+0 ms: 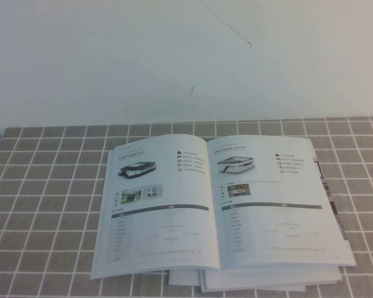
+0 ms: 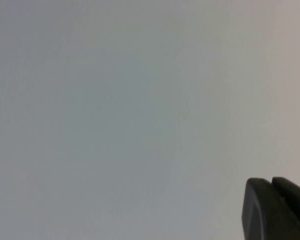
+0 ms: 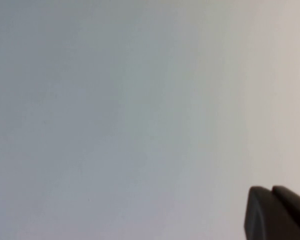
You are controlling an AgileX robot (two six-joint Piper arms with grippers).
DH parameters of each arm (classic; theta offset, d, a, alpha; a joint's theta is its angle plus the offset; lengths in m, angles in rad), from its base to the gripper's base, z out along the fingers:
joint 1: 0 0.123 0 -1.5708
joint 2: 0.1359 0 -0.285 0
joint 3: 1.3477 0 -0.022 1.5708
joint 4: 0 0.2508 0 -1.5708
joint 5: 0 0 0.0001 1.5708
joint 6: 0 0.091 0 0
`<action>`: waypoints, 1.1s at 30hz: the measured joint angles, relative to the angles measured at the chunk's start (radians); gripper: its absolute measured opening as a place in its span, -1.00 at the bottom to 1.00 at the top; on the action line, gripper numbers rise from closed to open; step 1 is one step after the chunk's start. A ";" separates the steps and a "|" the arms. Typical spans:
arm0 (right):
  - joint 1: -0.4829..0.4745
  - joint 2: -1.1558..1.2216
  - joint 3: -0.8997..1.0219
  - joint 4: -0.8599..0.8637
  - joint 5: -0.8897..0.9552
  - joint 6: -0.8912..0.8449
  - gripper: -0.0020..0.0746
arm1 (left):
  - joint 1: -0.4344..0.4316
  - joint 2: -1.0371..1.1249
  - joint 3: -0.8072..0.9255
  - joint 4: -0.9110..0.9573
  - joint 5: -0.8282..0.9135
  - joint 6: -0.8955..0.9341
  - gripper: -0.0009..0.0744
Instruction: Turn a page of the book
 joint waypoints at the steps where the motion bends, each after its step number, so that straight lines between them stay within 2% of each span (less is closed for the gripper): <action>1: 0.000 0.000 0.000 0.000 -0.026 0.002 -0.95 | 0.000 0.000 0.000 0.000 -0.048 0.000 -0.99; 4: 0.000 0.000 -0.002 -0.015 -0.052 0.002 -0.95 | 0.000 0.000 0.000 -0.013 -0.173 0.008 -0.99; 7: 0.000 0.000 -0.059 -0.044 0.015 0.000 -0.95 | 0.000 -0.001 -0.005 -0.053 -0.147 0.030 -0.99; 9: 0.000 0.000 -0.120 -0.048 0.084 0.000 -0.95 | 0.000 -0.001 -0.048 -0.065 0.017 0.032 -0.99; 12: 0.000 0.000 -0.243 -0.050 0.224 0.000 -0.95 | 0.000 0.001 -0.192 -0.070 0.358 0.059 -0.99; 15: 0.000 0.017 -0.362 -0.051 0.388 0.000 -0.95 | 0.000 0.058 -0.337 -0.070 0.569 0.114 -0.99; 18: 0.000 0.088 -0.487 -0.051 0.565 0.000 -0.95 | 0.000 0.144 -0.440 -0.070 0.655 0.157 -0.99; 22: 0.000 0.250 -0.651 -0.025 0.825 -0.001 -0.95 | 0.000 0.258 -0.536 -0.077 0.669 0.169 -0.99; 25: 0.000 0.404 -0.754 0.016 1.036 -0.076 -0.95 | 0.000 0.335 -0.544 -0.140 0.643 0.124 -0.99; 28: 0.000 0.530 -0.793 0.053 1.114 -0.230 -0.95 | 0.000 0.428 -0.550 -0.175 0.690 0.067 -0.99; 33: 0.000 0.715 -0.802 0.195 1.148 -0.329 -0.95 | 0.000 0.664 -0.644 -0.237 0.933 0.057 -0.99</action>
